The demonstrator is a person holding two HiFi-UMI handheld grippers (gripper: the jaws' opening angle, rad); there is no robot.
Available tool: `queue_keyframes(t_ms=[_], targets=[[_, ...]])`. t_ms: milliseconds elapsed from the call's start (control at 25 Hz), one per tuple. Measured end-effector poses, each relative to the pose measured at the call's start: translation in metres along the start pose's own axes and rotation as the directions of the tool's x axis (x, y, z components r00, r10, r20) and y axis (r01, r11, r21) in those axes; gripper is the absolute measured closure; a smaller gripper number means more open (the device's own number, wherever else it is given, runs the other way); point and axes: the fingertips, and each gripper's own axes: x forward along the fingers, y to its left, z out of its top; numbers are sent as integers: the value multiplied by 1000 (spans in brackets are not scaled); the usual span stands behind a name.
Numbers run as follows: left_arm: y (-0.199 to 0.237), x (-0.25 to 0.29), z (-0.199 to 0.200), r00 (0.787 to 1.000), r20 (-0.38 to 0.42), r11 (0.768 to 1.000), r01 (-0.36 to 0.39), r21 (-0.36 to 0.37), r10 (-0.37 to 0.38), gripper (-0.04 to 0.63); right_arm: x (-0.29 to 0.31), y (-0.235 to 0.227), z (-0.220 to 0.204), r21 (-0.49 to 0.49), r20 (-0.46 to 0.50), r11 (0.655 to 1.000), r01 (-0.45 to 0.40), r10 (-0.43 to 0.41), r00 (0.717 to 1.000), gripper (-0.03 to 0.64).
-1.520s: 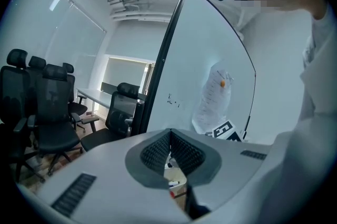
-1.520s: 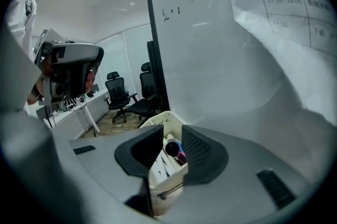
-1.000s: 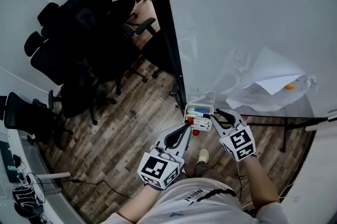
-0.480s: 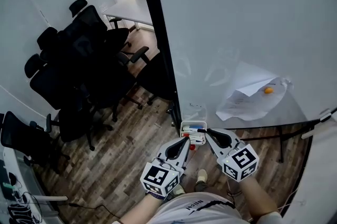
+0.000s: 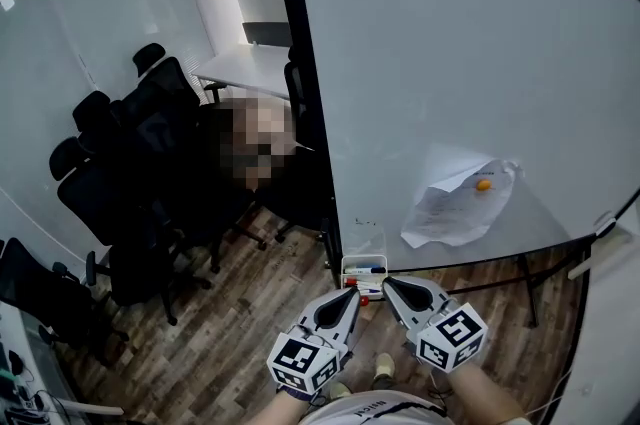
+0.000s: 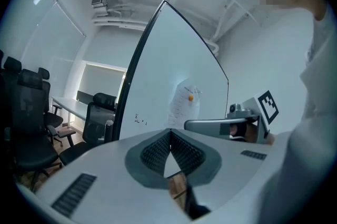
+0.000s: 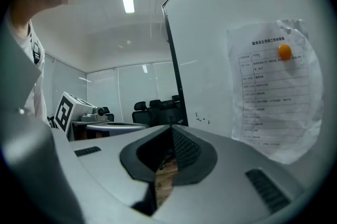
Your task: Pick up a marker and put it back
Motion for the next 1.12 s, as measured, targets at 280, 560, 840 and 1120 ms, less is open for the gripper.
queue_keyframes(t_ms=[280,560,840,1120], targets=[[-8,-15,3,999,9,999,33,11,-33,584,-7,17,-6,23,7,999,23,-23,1000,604],[-15,-24,9,997,34,997,66,33,-67,584,-9,29,-4,5,10,1000,30,-30,999,604],[-10,-22,8,998,32,999,46,22,-47,584,-6,27,-6,3,7,1000,23,-23,1000,604],[-5,-20,7,999,35,1000,26,15,-26,584,-5,22,-9,10,3,1000,17,-17,1000,604]])
